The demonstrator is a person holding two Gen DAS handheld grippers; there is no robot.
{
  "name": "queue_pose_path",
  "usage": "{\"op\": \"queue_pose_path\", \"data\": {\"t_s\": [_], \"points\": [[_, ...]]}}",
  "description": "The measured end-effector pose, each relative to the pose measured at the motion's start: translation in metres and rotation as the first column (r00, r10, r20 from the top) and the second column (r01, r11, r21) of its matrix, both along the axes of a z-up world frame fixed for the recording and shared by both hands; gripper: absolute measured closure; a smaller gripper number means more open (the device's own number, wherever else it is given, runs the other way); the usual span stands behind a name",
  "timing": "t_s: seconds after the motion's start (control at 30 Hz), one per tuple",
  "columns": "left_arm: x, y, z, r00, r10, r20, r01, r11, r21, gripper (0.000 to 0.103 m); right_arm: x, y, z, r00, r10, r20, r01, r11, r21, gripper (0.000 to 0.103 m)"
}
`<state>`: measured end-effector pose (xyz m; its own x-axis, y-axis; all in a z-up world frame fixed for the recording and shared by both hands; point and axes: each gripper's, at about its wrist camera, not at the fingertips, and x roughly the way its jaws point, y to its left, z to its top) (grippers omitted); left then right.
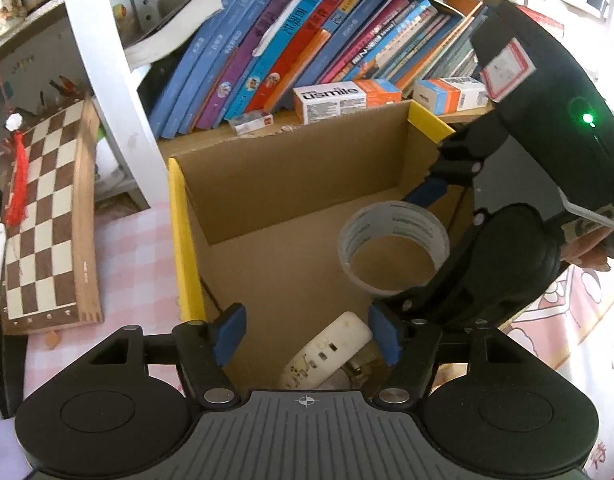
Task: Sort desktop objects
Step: 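Lower and release the wristwatch and tape roll into the yellow box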
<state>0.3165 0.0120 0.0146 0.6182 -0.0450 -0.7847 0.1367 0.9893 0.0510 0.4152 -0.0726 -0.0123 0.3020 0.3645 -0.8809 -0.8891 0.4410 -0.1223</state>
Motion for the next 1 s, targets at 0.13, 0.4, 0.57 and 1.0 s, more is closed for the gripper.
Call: {"op": "queue_pose_path", "data": {"t_s": [0.13,0.4,0.57,1.0], "points": [[-0.003,0.002,0.006,1.0,0.007,0.025,-0.008,1.0,0.003,0.03,0.0,-0.004,0.006,1.0,-0.013,0.025,0.013,1.0,0.016,0.012],[-0.022,0.0,0.027,0.991,0.003,0.13,-0.001,1.0,-0.018,0.026,-0.011,-0.021,0.031,0.998,-0.05,0.045,0.046,0.994,0.102,0.01],[-0.038,0.0,0.042,0.98,0.017,0.198,-0.011,0.999,-0.033,0.022,-0.027,-0.032,0.048,0.991,-0.086,0.101,0.071,0.986,0.151,0.01],[-0.097,0.013,0.061,0.955,0.063,0.288,-0.05,0.997,-0.053,0.019,-0.096,-0.072,0.098,0.958,-0.212,0.194,0.142,0.935,0.325,0.01]]}}
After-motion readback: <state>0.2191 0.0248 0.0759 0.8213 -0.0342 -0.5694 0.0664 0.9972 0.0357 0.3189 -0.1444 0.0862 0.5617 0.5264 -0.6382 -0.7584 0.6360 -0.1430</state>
